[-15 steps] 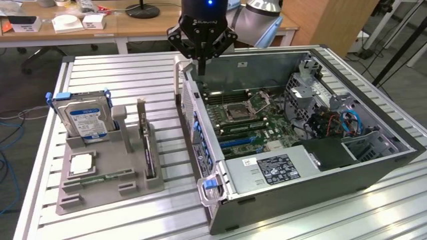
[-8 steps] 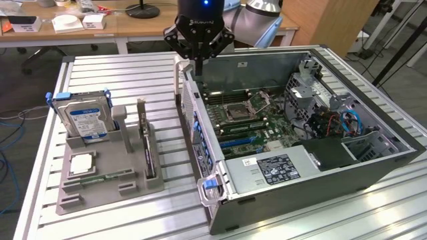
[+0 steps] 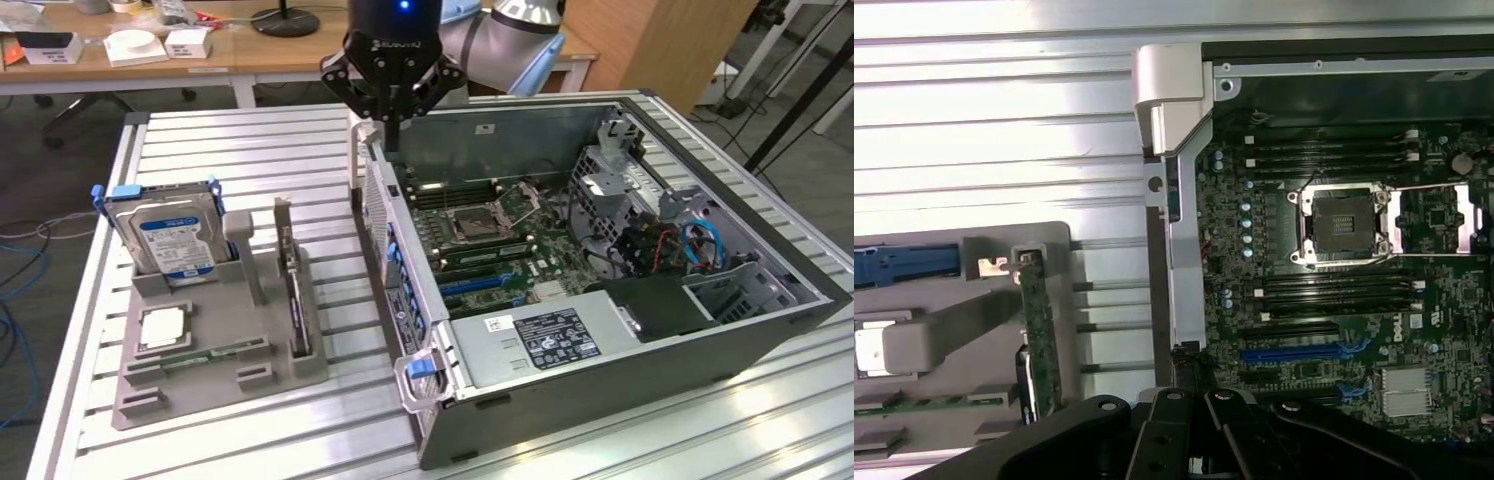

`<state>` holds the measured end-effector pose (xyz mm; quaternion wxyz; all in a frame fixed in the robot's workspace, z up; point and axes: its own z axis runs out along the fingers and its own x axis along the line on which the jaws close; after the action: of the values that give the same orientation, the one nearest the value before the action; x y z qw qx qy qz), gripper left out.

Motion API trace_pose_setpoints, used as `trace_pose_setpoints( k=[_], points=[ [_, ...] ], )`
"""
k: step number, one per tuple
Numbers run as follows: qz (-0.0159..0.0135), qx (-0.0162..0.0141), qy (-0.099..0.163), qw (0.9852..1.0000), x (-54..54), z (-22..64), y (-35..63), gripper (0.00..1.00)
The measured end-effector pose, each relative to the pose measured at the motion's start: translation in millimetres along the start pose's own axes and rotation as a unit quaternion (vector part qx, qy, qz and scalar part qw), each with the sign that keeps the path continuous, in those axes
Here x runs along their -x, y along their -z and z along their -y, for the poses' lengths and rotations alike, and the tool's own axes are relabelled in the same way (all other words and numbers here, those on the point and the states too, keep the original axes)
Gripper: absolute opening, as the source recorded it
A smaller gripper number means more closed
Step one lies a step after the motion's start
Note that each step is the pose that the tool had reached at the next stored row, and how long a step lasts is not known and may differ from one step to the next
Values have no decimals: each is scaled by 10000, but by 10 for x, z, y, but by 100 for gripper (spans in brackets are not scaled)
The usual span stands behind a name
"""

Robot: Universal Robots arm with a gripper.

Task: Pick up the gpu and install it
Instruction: 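Reach for the gpu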

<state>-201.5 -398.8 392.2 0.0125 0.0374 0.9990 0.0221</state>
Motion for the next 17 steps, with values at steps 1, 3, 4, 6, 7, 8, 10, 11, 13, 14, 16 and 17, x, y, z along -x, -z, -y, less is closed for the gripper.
trace_pose_setpoints(
  k=[1, 3, 4, 6, 7, 8, 10, 11, 13, 14, 16, 17],
  points=[
    [0, 0, 0, 10000, -7, 0, 0, 11],
    [0, 0, 0, 10000, -19, 2, 0, 11],
    [0, 0, 0, 10000, -25, 2, 0, 11],
    [0, 0, 0, 10000, -38, 3, 0, 11],
    [0, 0, 0, 10000, -45, 3, 0, 11],
    [0, 0, 0, 10000, -51, 4, 0, 11],
    [0, 0, 0, 10000, -63, 5, -1, 11],
    [0, 0, 0, 10000, -70, 5, -1, 11],
    [0, 0, 0, 10000, -85, 6, -1, 11],
    [0, 0, 0, 10000, -92, 7, 0, 11],
    [0, 0, 0, 10000, -105, 8, -1, 11],
    [0, 0, 0, 10000, -112, 9, -1, 11]
  ],
)
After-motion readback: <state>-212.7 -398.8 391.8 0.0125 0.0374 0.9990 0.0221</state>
